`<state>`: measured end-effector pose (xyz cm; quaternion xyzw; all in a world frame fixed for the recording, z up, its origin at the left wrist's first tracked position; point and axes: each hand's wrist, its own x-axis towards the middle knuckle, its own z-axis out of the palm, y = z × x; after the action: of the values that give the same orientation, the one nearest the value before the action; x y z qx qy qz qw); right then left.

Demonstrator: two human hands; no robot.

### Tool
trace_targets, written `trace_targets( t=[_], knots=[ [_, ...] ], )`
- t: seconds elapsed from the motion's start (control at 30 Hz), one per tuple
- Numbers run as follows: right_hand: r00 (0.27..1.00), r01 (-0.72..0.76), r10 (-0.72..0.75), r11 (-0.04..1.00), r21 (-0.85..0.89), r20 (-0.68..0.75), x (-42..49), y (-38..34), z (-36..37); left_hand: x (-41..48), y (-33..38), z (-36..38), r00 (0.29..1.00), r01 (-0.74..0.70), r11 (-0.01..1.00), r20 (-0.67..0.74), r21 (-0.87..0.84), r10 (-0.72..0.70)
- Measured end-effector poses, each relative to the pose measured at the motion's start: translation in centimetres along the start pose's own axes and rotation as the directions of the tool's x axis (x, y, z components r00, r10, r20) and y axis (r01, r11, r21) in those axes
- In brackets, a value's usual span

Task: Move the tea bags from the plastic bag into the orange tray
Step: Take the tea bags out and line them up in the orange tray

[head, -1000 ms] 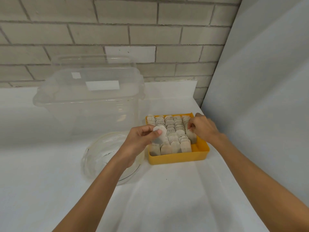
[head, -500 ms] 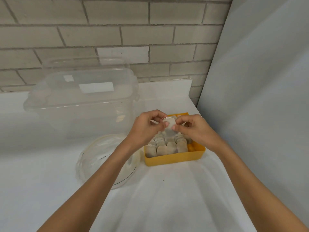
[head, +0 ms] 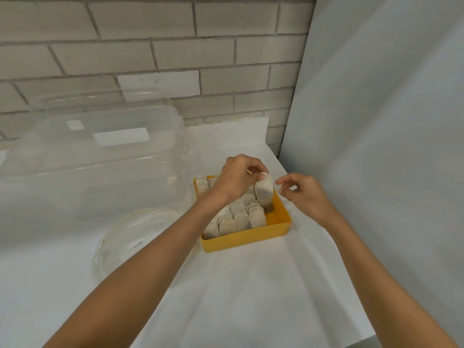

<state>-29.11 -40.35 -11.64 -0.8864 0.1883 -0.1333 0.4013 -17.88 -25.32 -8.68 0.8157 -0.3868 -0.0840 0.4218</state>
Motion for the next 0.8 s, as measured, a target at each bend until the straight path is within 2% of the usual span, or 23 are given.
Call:
trace_targets(
  t=[0.07,0.23,0.33,0.6,0.8],
  knots=[
    [0.999,-0.025,0.026,0.999,-0.020,0.043,-0.2,0.7,0.0,0.7,-0.6,1.4,0.999,0.029,0.998,0.039,0.047,-0.031],
    [0.995,-0.056,0.056,0.998,-0.003,0.080,-0.7,1.1,-0.2,1.5,-2.2,3.7,0.971,0.191,0.982,0.146,-0.006,-0.188],
    [0.992,-0.063,0.062,0.998,0.000,0.107,-0.9,1.1,-0.2,1.8,-2.9,4.6,0.962,0.219,0.975,0.163,0.026,-0.220],
    [0.993,-0.059,0.063,0.997,-0.047,0.103,-0.7,0.9,0.1,2.1,-3.8,6.4,0.973,0.199,0.962,0.080,0.187,-0.217],
    [1.000,0.002,-0.001,0.989,-0.151,0.007,-0.7,-0.5,-0.4,0.9,-3.8,4.7,0.985,0.166,0.962,0.004,0.217,-0.170]
  ],
)
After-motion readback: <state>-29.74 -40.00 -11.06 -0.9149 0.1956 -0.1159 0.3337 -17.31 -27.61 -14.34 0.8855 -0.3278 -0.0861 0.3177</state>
